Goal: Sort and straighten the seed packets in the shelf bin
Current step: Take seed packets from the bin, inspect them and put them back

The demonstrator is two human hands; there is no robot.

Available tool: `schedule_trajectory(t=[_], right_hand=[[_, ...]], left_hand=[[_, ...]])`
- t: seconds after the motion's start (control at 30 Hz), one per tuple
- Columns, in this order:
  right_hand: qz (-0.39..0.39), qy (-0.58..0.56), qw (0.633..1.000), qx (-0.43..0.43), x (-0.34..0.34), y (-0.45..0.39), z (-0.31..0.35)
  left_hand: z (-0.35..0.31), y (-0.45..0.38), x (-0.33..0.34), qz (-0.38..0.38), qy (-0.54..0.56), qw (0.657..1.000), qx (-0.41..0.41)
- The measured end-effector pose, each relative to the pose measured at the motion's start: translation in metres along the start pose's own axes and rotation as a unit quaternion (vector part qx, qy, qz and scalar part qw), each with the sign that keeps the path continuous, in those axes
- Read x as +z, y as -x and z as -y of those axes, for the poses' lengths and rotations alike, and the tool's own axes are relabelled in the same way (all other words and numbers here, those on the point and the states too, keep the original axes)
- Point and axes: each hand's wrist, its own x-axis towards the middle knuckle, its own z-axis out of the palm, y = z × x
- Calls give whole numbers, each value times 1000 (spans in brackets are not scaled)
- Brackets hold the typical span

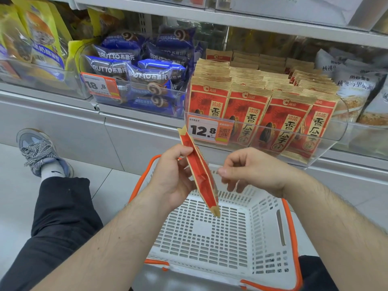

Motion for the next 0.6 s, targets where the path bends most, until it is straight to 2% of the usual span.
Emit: schedule_trajectory(t=[0.07,0.1,0.17,0.23,0.3,0.4,0.6], right_hand=[[-48,-63,996,42,0,-4,-6],[-45,-105,991,68,1,-5,-9],[9,-185,977,102,6,-9,-15],[60,-223,968,101,13,-10,-18],[69,-236,964,98,19,-12,-19],[58,-207,972,92,21,-14,-20],[-2,-65,994,91,22,-16,-20]], left_hand=[[1,2,0,22,14,1000,-2],[1,3,1,36,23,999,-4],[3,4,1,52,44,998,-11],[4,3,2,54,48,997,-23],[4,2,2,53,39,997,-31],[3,3,1,48,17,998,-34],[3,1,2,-7,-72,997,-15]])
